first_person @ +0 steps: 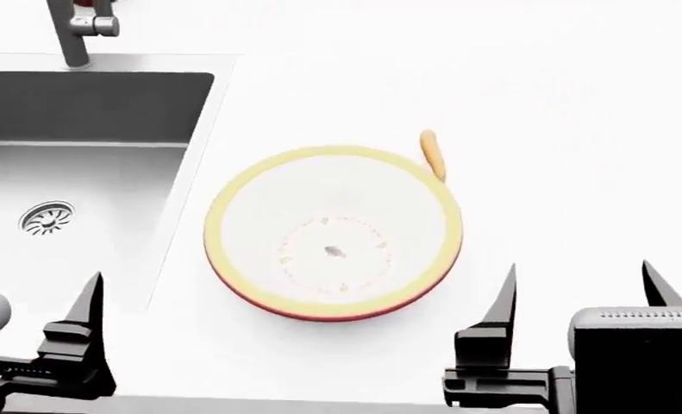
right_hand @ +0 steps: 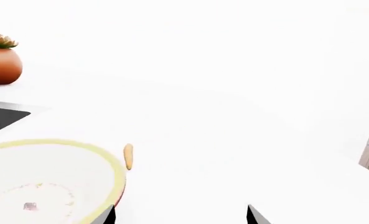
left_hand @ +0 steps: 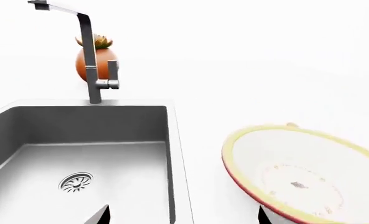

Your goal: There is a mixed pile of frozen fruits and vegetables on the counter. Locate all the frozen vegetables and place the items in a bowl on the counter. Take all the frozen fruits and defrost them in a running sink.

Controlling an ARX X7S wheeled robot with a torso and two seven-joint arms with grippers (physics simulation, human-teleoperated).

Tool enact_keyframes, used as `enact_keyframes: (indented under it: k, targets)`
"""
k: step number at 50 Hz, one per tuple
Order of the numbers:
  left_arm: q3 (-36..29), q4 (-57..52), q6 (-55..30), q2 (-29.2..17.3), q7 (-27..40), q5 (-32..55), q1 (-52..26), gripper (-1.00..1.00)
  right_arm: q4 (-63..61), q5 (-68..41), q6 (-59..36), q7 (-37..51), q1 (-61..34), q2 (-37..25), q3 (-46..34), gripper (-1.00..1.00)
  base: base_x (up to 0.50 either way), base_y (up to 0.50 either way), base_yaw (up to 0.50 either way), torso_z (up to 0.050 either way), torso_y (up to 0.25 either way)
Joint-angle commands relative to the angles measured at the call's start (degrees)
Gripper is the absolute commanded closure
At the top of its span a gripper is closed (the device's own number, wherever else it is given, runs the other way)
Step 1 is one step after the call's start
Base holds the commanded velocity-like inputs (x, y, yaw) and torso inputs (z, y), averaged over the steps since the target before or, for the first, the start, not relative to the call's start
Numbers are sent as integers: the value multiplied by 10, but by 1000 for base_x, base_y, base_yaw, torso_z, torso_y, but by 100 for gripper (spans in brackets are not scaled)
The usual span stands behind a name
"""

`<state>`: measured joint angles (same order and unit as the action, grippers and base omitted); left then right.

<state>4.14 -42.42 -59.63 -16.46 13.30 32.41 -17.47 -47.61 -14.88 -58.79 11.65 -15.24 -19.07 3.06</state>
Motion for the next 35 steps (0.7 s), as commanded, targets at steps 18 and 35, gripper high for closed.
enact_keyframes:
  k: [18,35]
  targets:
    - [-6,10,11,-8,5,0,-2,-100,3,-12,8,-7,4,-6,-7,-100,498,-24,0,0,0]
    - [-5,6,13,-17,7,4,4,-100,-8,-19,-14,0,0,-7,-9,-100,464,0,0,0,1]
